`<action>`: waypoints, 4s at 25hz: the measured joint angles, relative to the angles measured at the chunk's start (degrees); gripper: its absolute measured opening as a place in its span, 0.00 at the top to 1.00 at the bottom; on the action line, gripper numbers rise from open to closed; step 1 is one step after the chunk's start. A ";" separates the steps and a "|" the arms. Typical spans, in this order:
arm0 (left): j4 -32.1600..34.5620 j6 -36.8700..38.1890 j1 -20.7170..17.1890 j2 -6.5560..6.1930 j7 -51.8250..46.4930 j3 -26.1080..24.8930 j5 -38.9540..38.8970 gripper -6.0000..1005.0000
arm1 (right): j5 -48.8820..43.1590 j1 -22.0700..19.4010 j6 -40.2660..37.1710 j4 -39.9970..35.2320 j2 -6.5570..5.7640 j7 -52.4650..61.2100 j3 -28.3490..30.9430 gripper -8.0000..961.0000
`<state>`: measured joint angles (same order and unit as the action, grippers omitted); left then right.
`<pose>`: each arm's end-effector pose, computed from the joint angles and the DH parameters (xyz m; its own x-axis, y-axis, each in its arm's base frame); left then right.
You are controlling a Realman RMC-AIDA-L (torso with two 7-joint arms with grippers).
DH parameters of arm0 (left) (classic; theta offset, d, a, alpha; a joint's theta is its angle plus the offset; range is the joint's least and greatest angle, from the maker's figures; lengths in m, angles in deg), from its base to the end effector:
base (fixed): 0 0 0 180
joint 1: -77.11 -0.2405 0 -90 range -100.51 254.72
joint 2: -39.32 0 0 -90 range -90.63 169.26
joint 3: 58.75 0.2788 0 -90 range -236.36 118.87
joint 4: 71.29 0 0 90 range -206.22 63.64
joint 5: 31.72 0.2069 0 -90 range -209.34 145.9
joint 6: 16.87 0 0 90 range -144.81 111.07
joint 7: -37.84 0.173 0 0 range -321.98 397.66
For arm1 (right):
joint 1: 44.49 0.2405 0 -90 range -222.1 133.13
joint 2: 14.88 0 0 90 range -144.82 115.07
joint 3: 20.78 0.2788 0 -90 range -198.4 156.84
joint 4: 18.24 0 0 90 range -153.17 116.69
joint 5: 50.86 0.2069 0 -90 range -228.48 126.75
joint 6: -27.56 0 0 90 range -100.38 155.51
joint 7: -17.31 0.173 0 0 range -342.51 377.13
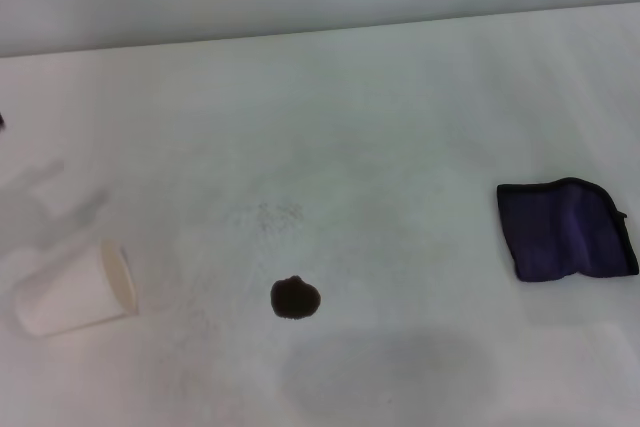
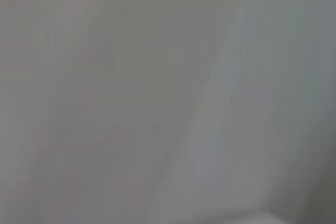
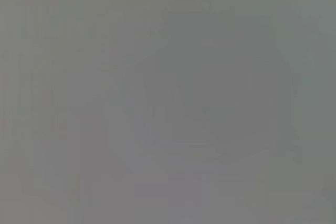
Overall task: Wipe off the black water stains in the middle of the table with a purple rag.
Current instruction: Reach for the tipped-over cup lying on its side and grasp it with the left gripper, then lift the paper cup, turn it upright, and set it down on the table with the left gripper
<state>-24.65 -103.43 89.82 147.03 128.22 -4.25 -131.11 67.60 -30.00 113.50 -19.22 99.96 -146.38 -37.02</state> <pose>-0.3145 0.3203 0.0825 0.6153 0.3257 0.7179 0.6564 -0.7160 -0.2378 0.4101 0.2813 0.0683 0.7347 0.1874 -0.6519 -0.6705 0.0553 -0.7398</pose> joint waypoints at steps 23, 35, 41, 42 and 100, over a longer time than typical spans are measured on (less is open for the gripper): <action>24.70 -18.98 16.93 2.92 -9.08 -5.58 55.83 0.12 | 0.44 0.62 1.02 0.09 0.21 -0.93 -0.83 0.31; 25.84 -16.12 14.78 8.69 -4.48 -1.61 65.64 0.12 | 0.56 0.87 0.86 0.04 0.21 -0.93 -0.80 0.31; 26.25 -12.50 13.80 10.18 -2.20 0.05 66.88 0.12 | 0.46 0.97 0.80 -0.33 0.21 -0.93 -0.80 0.31; 26.09 -11.72 13.69 10.35 -2.02 0.62 67.39 0.12 | 0.43 0.98 0.87 -0.35 0.21 -0.93 -0.80 0.31; -33.45 10.21 9.83 11.52 59.34 -0.59 -6.76 0.37 | 0.00 0.93 2.40 -5.16 0.02 -0.55 -3.67 0.31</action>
<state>-58.10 -93.22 99.65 158.55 187.56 -4.84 -137.87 67.60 -29.07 115.90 -24.37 99.98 -146.93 -40.69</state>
